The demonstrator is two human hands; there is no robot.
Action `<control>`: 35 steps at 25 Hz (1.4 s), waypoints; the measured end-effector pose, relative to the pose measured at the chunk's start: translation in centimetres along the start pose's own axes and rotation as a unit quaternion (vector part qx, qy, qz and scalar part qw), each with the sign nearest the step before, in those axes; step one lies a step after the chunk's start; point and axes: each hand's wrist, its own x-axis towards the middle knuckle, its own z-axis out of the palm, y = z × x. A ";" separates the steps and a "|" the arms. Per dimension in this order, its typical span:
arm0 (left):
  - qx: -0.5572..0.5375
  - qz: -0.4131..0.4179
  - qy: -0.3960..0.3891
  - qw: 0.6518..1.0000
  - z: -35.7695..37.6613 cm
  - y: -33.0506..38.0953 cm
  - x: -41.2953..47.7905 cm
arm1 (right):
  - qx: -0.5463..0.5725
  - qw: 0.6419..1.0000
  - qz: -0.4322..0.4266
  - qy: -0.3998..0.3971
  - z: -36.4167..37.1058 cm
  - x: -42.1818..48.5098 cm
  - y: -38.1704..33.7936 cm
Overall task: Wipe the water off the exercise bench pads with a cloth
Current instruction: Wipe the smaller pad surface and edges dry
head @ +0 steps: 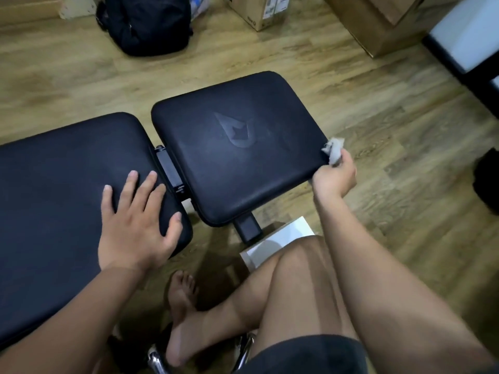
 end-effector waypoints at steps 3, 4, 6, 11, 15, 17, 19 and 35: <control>0.018 0.001 -0.005 1.000 0.2 0.2 -0.1 | 0.060 0.995 0.073 0.016 0.8 -8.8 0.3; 0.019 0.002 -0.008 1.000 0.1 0.2 0.0 | 0.085 0.990 0.108 -0.003 0.8 -12.6 0.4; 0.013 0.003 -0.010 1.000 0.1 0.2 0.0 | 0.099 0.985 0.116 -0.083 0.3 -19.1 0.7; -0.008 -0.007 -0.012 1.000 0.0 0.2 -0.3 | 0.068 0.980 0.011 -0.188 -2.7 -13.3 3.0; 0.016 0.000 -0.024 1.000 -0.2 0.4 0.1 | 0.086 0.994 0.057 -0.019 -1.7 -3.7 2.5; 0.028 0.001 -0.026 0.999 0.0 0.2 0.0 | 0.066 0.997 0.028 -0.042 -1.6 -8.3 1.8; 0.034 0.001 -0.033 0.999 0.0 0.2 -0.2 | 0.038 0.990 0.010 -0.136 -1.8 -15.9 2.7; 0.018 -0.073 -0.097 0.992 -1.2 -4.8 7.5 | -0.244 0.695 -0.588 -0.335 8.2 -14.1 -8.1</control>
